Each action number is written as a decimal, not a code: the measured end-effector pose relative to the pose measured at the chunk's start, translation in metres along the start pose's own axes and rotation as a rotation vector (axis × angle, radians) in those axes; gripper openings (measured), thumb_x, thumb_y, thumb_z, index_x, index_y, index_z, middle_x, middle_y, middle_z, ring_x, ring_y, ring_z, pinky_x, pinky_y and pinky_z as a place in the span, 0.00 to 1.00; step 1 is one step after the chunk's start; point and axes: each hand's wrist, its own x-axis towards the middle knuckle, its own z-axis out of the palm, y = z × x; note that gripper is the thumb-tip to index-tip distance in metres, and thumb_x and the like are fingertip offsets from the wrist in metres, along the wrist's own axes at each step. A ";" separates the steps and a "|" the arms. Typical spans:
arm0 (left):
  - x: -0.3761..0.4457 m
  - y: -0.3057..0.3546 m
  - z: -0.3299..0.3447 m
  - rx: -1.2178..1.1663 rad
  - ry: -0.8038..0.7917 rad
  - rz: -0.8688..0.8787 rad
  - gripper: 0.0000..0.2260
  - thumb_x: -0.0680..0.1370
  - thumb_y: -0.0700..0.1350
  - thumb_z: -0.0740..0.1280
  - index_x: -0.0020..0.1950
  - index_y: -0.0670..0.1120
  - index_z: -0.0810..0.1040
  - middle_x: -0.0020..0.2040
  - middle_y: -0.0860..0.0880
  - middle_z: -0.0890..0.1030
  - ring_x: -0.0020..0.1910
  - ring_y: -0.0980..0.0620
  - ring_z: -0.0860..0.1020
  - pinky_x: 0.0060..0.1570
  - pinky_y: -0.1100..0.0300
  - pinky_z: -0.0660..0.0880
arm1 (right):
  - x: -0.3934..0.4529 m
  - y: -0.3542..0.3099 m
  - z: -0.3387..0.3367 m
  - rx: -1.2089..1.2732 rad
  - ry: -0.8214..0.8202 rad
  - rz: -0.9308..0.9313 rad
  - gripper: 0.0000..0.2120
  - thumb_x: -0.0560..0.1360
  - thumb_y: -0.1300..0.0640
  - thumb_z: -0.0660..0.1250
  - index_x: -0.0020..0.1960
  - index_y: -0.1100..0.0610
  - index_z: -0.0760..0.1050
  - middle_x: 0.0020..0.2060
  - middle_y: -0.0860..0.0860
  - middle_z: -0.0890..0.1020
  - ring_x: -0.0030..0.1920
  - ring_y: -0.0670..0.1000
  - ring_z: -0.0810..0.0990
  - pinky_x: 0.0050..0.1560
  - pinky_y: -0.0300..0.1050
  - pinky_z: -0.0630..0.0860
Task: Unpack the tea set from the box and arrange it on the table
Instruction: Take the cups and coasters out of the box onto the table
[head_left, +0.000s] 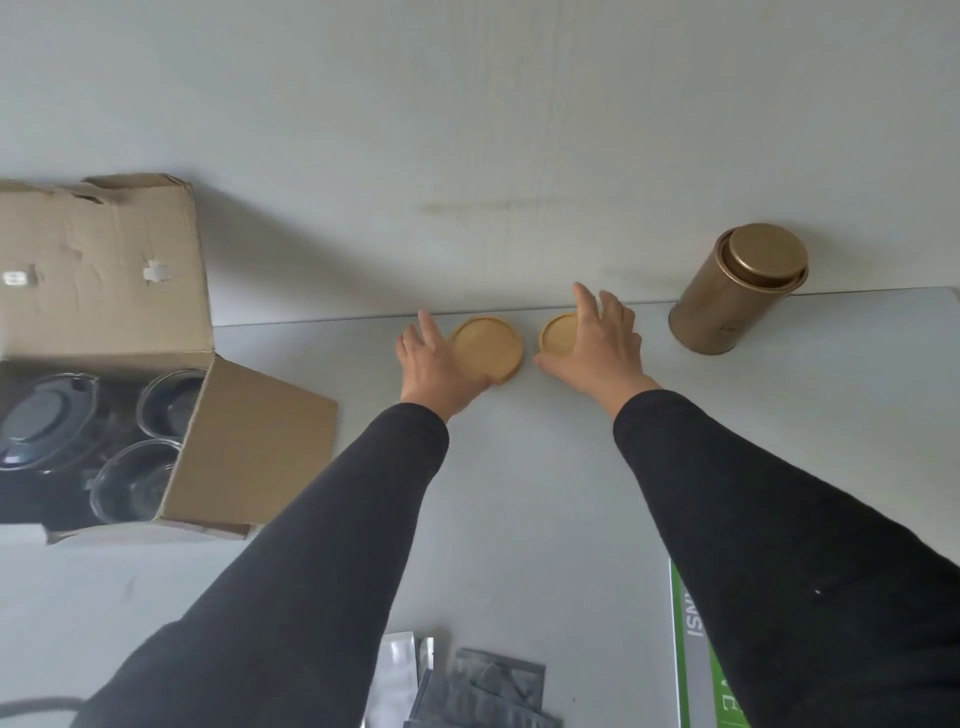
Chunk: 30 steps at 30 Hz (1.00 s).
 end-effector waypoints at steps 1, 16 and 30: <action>-0.003 -0.001 -0.009 0.007 0.013 0.001 0.51 0.71 0.54 0.73 0.78 0.40 0.39 0.77 0.40 0.49 0.77 0.42 0.44 0.76 0.50 0.48 | -0.003 -0.008 -0.006 0.002 0.018 -0.011 0.46 0.69 0.42 0.72 0.76 0.51 0.49 0.74 0.57 0.54 0.73 0.59 0.53 0.68 0.55 0.60; -0.074 -0.114 -0.200 0.201 0.222 0.148 0.36 0.78 0.49 0.64 0.77 0.36 0.48 0.74 0.40 0.58 0.76 0.42 0.52 0.76 0.51 0.46 | -0.104 -0.215 -0.015 0.026 0.085 -0.164 0.37 0.72 0.44 0.67 0.74 0.53 0.55 0.71 0.56 0.61 0.71 0.58 0.57 0.67 0.54 0.62; -0.097 -0.304 -0.237 0.302 0.009 0.078 0.34 0.81 0.50 0.61 0.79 0.45 0.43 0.79 0.47 0.42 0.78 0.44 0.41 0.75 0.46 0.48 | -0.194 -0.341 0.097 -0.265 -0.045 -0.212 0.34 0.64 0.31 0.66 0.59 0.55 0.75 0.67 0.52 0.66 0.66 0.57 0.62 0.59 0.53 0.66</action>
